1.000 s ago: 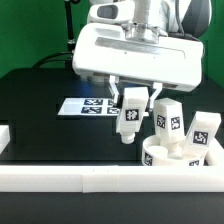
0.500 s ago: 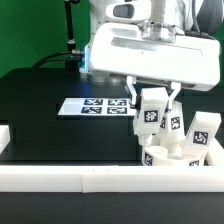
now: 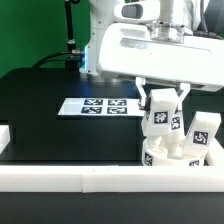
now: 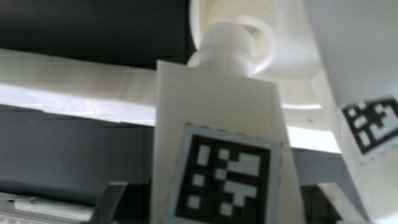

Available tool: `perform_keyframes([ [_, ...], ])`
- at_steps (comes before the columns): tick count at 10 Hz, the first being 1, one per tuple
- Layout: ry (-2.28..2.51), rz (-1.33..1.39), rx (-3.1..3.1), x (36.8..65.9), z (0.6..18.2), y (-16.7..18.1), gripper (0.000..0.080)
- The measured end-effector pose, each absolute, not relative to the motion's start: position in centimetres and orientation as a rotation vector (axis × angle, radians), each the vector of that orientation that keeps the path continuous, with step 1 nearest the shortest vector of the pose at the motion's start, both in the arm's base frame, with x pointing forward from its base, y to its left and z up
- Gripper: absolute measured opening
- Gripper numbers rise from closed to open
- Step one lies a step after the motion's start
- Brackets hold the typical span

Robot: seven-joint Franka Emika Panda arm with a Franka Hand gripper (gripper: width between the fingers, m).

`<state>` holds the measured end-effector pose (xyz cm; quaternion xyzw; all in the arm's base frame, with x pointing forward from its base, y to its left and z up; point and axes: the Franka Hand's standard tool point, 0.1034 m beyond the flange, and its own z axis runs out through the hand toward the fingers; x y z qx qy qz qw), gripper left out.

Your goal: Assemble stool

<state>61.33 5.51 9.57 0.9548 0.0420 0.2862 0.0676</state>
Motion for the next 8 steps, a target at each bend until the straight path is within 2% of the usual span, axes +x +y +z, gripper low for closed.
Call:
perform_keyframes([
  [2, 0.136, 0.879, 2.871, 62.19, 9.59, 5.88, 0.0324],
  [4, 0.144, 0.899, 2.848, 62.09, 8.93, 5.46, 0.0324],
  [8, 0.149, 0.929, 2.831, 62.08, 8.90, 5.64, 0.0324],
])
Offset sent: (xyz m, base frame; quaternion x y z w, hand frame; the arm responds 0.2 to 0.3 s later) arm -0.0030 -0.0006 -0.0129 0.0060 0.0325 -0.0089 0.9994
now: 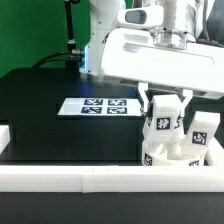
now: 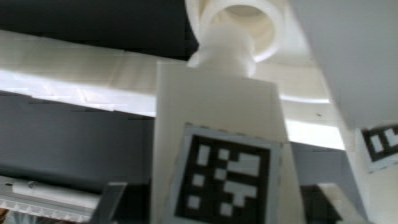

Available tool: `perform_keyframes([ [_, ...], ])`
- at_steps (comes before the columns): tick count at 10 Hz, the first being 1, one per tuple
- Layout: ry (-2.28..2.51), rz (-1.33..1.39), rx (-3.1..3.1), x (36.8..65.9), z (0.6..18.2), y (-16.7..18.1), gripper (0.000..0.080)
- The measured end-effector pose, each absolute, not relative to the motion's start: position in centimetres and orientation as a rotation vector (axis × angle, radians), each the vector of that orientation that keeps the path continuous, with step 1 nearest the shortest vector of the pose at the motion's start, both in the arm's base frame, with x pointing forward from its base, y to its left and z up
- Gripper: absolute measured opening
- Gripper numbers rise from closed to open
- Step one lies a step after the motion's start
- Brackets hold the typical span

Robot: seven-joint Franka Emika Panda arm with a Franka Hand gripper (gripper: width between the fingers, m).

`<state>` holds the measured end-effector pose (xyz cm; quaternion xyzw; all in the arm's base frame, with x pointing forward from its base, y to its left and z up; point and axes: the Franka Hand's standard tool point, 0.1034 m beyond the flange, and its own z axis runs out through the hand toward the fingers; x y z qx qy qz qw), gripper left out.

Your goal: Assemble stool

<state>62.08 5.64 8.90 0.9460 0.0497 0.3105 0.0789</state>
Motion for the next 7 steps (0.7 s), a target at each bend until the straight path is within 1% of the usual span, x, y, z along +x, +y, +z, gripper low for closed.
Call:
perform_keyframes([
  [7, 0.149, 0.916, 2.843, 61.23, 8.76, 6.30, 0.0324],
])
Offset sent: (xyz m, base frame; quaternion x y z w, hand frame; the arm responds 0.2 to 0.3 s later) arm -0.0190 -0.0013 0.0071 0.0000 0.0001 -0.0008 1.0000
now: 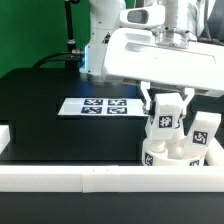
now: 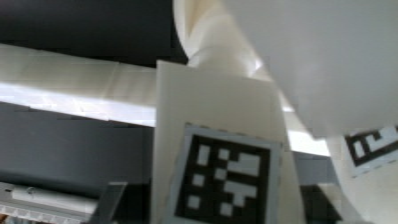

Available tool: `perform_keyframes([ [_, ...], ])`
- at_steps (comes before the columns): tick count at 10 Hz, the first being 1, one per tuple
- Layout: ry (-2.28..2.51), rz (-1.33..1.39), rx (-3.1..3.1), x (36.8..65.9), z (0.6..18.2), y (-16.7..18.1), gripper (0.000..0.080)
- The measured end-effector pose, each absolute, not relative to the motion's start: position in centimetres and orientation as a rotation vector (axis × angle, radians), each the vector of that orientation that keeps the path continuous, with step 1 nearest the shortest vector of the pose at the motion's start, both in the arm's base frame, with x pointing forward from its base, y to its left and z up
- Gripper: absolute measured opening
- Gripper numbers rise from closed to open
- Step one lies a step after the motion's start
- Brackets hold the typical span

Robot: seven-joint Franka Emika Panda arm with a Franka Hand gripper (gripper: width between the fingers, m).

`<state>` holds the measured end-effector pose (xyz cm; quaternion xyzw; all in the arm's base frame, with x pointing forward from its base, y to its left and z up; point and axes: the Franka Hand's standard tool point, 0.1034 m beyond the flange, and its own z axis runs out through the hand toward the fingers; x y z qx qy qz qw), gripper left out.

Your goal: Assemble stool

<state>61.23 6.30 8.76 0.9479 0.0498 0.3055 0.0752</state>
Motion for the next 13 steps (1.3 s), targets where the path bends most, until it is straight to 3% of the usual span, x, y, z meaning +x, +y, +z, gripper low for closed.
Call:
perform_keyframes([
  [13, 0.157, 0.891, 2.839, 61.0, 7.4, 6.0, 0.0324],
])
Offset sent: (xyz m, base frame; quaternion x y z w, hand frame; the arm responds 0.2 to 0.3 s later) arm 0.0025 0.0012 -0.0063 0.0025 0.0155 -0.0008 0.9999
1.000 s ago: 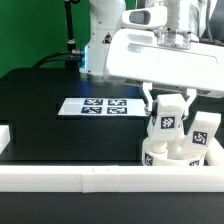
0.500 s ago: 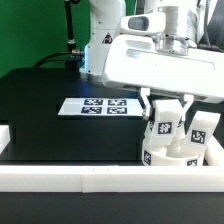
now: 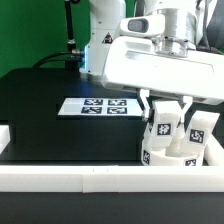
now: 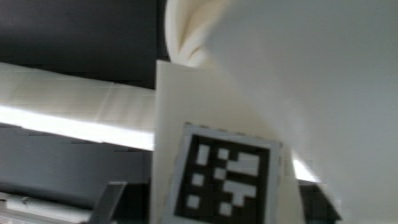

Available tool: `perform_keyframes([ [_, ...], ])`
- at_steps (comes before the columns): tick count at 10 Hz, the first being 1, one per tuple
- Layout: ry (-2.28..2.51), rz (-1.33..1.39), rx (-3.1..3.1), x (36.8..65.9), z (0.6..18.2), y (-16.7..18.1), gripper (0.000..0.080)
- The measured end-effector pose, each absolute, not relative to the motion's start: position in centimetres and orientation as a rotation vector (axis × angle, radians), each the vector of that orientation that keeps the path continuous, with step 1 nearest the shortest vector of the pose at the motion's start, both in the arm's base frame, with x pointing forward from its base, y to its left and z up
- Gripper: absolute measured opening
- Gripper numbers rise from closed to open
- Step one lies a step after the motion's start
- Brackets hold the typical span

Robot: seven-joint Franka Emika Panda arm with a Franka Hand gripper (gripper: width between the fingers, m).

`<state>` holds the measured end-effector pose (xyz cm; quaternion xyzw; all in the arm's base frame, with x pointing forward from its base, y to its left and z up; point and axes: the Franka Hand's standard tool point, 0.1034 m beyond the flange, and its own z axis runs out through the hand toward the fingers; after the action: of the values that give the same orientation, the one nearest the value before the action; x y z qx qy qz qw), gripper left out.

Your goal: Assemble stool

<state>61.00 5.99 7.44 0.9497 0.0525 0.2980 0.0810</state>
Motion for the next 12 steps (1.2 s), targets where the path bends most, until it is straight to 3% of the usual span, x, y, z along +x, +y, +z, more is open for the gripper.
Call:
perform_keyframes([
  [2, 0.156, 0.883, 2.843, 61.0, 7.4, 6.0, 0.0557],
  [3, 0.148, 0.861, 2.863, 61.2, 7.9, 6.3, 0.0621],
  [8, 0.099, 0.797, 2.951, 62.1, 12.6, 5.8, 0.0649],
  [12, 0.084, 0.772, 2.967, 62.5, 12.8, 5.6, 0.0649],
])
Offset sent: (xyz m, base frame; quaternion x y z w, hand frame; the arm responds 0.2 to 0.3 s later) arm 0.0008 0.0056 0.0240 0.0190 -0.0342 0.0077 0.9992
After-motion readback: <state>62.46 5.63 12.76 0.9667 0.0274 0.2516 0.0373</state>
